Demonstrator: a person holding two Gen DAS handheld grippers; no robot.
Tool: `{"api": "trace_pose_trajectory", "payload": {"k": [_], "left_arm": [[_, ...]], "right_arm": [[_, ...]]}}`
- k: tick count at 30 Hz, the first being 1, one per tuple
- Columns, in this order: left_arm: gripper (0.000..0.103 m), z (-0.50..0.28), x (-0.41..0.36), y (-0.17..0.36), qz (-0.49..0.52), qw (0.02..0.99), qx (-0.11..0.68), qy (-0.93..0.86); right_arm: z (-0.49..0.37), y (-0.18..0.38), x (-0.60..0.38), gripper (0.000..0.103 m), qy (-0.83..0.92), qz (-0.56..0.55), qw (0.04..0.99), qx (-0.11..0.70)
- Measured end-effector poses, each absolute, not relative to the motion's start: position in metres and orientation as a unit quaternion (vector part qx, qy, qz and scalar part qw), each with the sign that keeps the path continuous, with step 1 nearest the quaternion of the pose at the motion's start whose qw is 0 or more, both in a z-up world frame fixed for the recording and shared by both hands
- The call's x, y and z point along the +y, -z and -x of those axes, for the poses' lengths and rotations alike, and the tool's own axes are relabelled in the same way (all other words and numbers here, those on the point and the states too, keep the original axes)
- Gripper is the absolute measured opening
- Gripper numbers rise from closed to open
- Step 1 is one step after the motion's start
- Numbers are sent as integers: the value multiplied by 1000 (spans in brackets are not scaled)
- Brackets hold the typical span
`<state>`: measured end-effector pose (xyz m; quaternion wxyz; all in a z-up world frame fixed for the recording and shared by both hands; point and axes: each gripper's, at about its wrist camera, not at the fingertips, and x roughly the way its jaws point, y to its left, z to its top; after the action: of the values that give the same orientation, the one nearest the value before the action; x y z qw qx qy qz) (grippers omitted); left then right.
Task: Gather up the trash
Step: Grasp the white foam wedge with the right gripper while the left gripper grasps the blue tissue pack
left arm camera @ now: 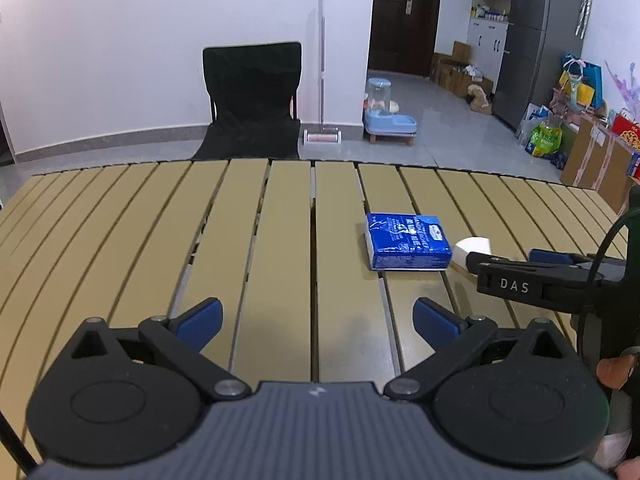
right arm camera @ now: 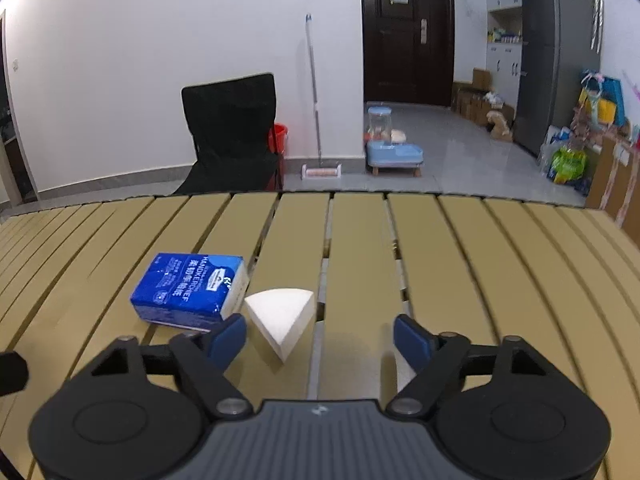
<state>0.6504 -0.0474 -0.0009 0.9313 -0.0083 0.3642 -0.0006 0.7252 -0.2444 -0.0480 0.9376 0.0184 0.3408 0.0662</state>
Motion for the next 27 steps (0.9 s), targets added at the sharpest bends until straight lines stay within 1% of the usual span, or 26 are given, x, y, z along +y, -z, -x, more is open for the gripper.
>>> {"api": "trace_pose_trajectory", "payload": {"k": [3,4,6,7,8,10,19,25,27], "left_arm": [[103,-664,-48,8,12,927,374,-4],[103,-665,-49,9,14,927,375,-4],[103,-670,-50,11,17,927,374,-2],[103,-672,-51,12,19,927,374,-1],[103,-674,-51,12,22,927,375,-1],[103,-679,-53,14,29,926,377,0],[103,-692,-70,18,46,923,383,10],[103,-711,-91,22,47,920,388,19],[103,-720,-94,24,62,917,394,11]], "right_arm": [[-733,55,-243,73,-73,-28,937,341],[-735,57,-242,68,-74,-26,936,342],[-738,58,-240,64,-79,-23,937,341],[-738,58,-239,57,-83,-23,937,339],[-738,58,-238,52,-89,-24,937,337],[-737,57,-236,33,-106,-31,936,334],[-726,48,-260,29,-80,-54,944,317],[-709,34,-292,28,-52,-40,951,302],[-704,31,-303,28,-39,-30,955,294]]}}
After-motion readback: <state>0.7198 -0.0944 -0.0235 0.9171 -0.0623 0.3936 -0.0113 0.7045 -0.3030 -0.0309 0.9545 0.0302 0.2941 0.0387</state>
